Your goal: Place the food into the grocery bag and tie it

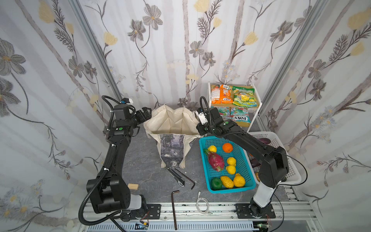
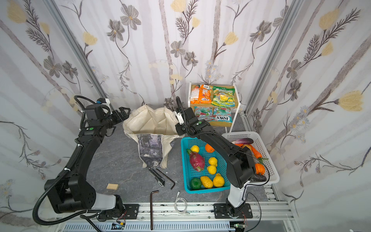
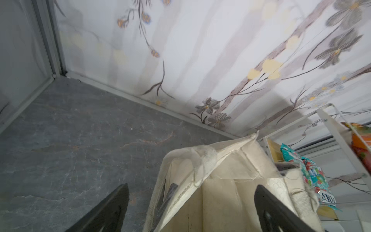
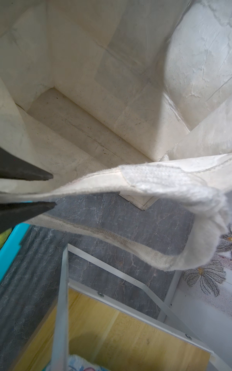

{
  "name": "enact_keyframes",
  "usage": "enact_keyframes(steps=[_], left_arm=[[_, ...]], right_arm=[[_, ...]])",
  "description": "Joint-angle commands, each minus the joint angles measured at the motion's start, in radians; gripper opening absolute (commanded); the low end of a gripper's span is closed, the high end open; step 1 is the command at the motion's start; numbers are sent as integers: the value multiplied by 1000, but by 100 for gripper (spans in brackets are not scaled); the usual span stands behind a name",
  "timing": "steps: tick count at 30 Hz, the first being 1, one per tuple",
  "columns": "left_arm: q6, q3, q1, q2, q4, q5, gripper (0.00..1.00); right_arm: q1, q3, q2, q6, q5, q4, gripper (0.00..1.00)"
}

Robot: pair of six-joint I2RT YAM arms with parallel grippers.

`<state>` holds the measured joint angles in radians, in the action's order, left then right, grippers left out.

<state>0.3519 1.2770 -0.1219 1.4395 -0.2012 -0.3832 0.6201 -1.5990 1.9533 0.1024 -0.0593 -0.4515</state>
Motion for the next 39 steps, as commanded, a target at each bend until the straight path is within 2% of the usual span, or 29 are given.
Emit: enact_keyframes(steps=[1, 3, 6, 8, 10, 11, 14, 16, 19, 21, 24, 25, 27, 30, 32, 34, 35, 36, 39], left_arm=[[-53, -11, -2, 41, 0, -10, 100], [-59, -19, 13, 66, -1, -69, 100], [-67, -28, 47, 72, -9, -81, 77], [-71, -41, 55, 55, -13, -71, 46], [-84, -41, 55, 40, -46, -31, 11], [-103, -32, 55, 34, -79, 5, 0], [-113, -29, 56, 1, -135, 89, 0], [-101, -50, 55, -32, -138, 109, 0], [-62, -81, 55, -57, -136, 115, 0], [-41, -96, 56, -61, -135, 112, 0], [-32, -113, 55, -50, -122, 52, 0], [-21, -118, 56, -46, -114, 38, 0], [-16, -126, 54, -38, -98, -2, 0], [-17, -125, 55, -40, -91, -13, 0], [-20, -125, 56, -54, -89, -2, 0], [-23, -129, 56, -67, -87, 3, 0], [-25, -132, 55, -73, -86, 4, 0], [-25, -136, 55, -79, -86, 5, 0], [-28, -152, 54, -95, -78, 8, 0]], right_arm=[[0, -7, 4, -36, 13, 4, 33], [-2, -3, 3, -36, 1, 9, 38], [-2, 1, 0, -17, -36, 27, 46], [-2, 21, -12, 6, -65, 51, 44], [-1, 43, -27, 27, -93, 79, 35], [-3, 59, -36, 43, -113, 95, 29], [-5, 119, -81, 88, -122, 144, 18], [-12, 147, -106, 108, -95, 152, 15], [-27, 173, -134, 124, -33, 146, 6], [-39, 186, -146, 126, -33, 143, 5], [-41, 194, -165, 133, -49, 162, 10], [-39, 197, -176, 135, -58, 174, 14], [-39, 220, -218, 144, -76, 218, 34], [-39, 255, -304, 157, -62, 281, 45], [-44, 259, -351, 158, -18, 289, 58], [-58, 261, -425, 156, 20, 296, 80], [-73, 262, -452, 158, 40, 297, 97], [-87, 263, -474, 160, 45, 298, 100], [-152, 280, -537, 196, 0, 295, 100]])
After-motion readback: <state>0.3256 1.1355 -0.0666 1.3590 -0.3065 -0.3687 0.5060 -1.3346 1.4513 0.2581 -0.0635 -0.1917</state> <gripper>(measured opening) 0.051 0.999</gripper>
